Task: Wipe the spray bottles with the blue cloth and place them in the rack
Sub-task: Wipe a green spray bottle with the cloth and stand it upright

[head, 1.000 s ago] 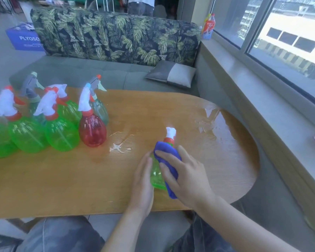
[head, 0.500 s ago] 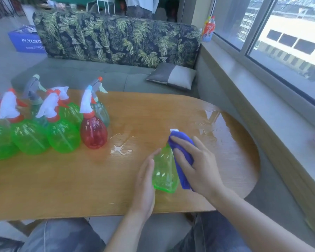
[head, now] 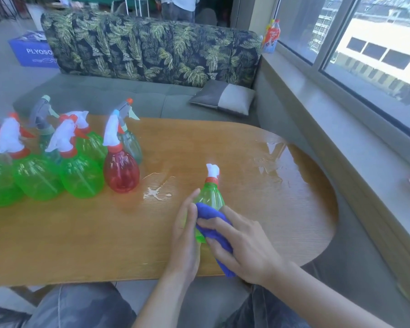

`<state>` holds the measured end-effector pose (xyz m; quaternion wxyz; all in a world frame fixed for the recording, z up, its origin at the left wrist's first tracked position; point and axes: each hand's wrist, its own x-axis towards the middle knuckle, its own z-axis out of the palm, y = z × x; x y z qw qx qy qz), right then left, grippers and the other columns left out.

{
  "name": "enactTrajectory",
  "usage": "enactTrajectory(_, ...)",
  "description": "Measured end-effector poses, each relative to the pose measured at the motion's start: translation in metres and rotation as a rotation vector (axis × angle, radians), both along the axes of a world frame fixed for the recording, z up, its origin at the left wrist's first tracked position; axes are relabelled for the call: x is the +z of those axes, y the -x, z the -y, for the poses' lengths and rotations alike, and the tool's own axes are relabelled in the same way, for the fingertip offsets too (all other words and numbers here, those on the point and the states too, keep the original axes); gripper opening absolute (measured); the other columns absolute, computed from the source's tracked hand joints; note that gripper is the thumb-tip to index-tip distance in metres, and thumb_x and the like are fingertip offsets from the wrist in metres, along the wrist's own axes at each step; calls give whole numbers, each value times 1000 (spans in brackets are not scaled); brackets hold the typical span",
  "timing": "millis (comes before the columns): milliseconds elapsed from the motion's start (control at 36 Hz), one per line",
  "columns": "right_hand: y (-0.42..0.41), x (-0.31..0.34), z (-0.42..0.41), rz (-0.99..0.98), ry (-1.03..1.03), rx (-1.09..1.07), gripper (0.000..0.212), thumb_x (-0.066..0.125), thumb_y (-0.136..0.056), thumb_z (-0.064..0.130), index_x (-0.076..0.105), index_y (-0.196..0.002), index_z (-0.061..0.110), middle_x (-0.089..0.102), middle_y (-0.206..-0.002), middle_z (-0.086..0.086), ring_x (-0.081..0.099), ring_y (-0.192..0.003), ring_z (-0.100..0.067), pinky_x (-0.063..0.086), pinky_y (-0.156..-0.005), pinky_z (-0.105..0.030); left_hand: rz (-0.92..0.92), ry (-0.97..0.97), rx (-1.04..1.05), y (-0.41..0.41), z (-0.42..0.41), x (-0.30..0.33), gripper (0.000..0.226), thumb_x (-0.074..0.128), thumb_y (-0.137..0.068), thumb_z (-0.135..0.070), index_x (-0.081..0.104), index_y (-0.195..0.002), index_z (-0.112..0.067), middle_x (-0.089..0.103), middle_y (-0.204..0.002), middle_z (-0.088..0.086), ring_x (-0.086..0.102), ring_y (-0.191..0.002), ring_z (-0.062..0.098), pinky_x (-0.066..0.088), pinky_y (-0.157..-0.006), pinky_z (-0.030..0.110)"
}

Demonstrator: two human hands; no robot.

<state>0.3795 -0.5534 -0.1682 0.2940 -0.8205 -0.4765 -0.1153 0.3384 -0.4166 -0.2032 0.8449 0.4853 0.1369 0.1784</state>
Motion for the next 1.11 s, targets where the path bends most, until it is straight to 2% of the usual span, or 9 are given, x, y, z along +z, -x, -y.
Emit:
enactTrajectory(111, 8, -1, 6, 156, 93, 148, 25, 65, -97, 30, 70, -121, 24, 45, -92, 6, 31, -71, -8, 27, -57, -20, 27, 59, -36, 5, 0, 1, 79, 77, -78, -80, 67, -142, -35, 67, -143, 20, 67, -120, 34, 50, -110, 59)
enactTrajectory(194, 10, -3, 13, 181, 34, 156, 26, 67, -94, 26, 72, -120, 24, 48, -91, 3, 40, -69, -11, 36, -54, -24, 54, 69, -30, 5, 0, -1, 89, 84, -69, -81, 67, -142, -34, 68, -144, 15, 68, -122, 30, 54, -104, 49)
enactTrajectory(278, 9, -2, 17, -44, -201, -28, 26, 62, -99, 28, 68, -124, 28, 53, -95, 7, 49, -74, -7, 47, -64, -26, 78, 76, -41, 4, -1, -3, 96, 95, -64, -69, 63, -147, -33, 65, -149, 14, 65, -129, 30, 50, -106, 50)
enactTrajectory(389, 10, 0, 2, -525, -502, -339, 22, 60, -103, 24, 66, -122, 34, 69, -113, 14, 66, -108, -10, 50, -92, -27, 81, 49, -61, 2, -2, -5, 96, 101, -63, -48, 60, -149, -34, 65, -150, 6, 60, -140, 36, 47, -112, 57)
enactTrajectory(556, 15, -6, -16, -894, -663, -407, 27, 62, -105, 21, 68, -129, 31, 72, -125, 16, 66, -119, -6, 53, -106, -41, 80, 21, -41, 1, -2, -5, 76, 87, -74, -37, 63, -146, -37, 68, -147, 2, 63, -138, 31, 50, -114, 51)
enactTrajectory(750, 14, 5, -11, -916, -817, -322, 27, 60, -104, 18, 71, -129, 23, 75, -122, 12, 67, -119, -5, 51, -94, -17, 85, -33, -72, -2, 0, -7, 69, 77, -87, -46, 54, -153, -51, 54, -162, -11, 51, -150, 22, 34, -126, 62)
enactTrajectory(944, 7, -10, -2, -664, -548, -352, 30, 61, -101, 28, 70, -127, 40, 64, -107, 16, 65, -107, -12, 49, -91, -19, 80, -16, -87, -5, -2, -12, 56, 51, -97, -32, 59, -150, -50, 55, -162, -10, 45, -155, 22, 28, -129, 64)
enactTrajectory(1056, -10, -1, 3, -485, -426, -340, 28, 55, -107, 31, 69, -127, 44, 54, -102, 19, 63, -89, -16, 55, -75, -39, 71, -41, -71, -3, -2, -10, 52, 60, -98, -53, 57, -150, -51, 50, -164, -15, 40, -158, 19, 25, -130, 64)
enactTrajectory(1111, -19, 11, 3, -354, -396, -325, 31, 52, -106, 32, 67, -132, 39, 52, -102, 18, 61, -89, -15, 53, -76, -35, 71, -61, -79, -1, -1, -7, 56, 63, -97, -65, 56, -151, -51, 48, -165, -18, 38, -158, 16, 25, -130, 63)
